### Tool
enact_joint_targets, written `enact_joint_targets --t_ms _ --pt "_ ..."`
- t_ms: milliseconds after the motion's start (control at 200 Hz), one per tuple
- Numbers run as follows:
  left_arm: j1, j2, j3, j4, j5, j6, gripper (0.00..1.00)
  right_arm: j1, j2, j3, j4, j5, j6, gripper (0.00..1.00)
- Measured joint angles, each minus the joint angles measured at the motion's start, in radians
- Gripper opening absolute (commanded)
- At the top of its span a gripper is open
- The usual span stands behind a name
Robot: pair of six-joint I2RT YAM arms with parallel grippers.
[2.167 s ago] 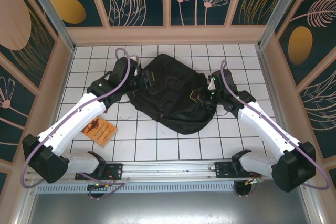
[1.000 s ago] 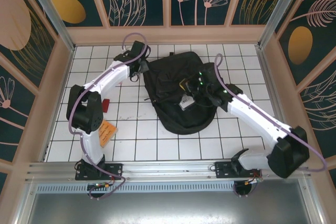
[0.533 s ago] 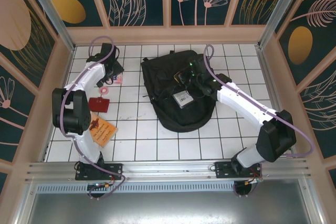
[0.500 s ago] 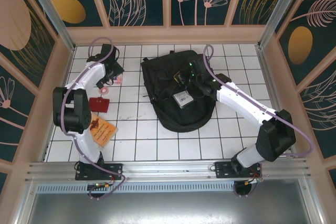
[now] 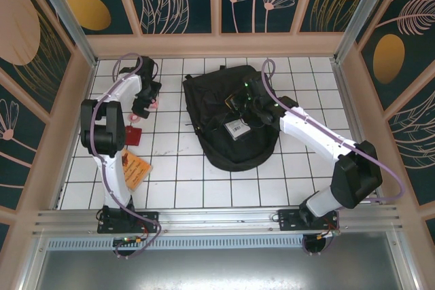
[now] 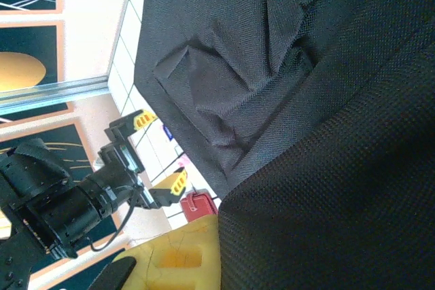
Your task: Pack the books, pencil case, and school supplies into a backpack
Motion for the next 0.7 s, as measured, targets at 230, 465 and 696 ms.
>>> enact_joint_targets --t_ms 230,465,696 --pt "0.009 0.073 0.04 0.027 0.03 -0.086 0.98 0.0 0.0 -0.014 0.01 -0.001 -0.011 0.0" --pt "0.021 0.122 0.076 0.038 0.039 -0.129 0.89 0.0 0.0 -0.033 0.021 -0.001 -0.012 0.0" --pt "0.032 0.158 0.129 -0.018 0.051 -0.14 0.66 0.0 0.0 -0.037 0.022 0.001 -0.012 0.0"
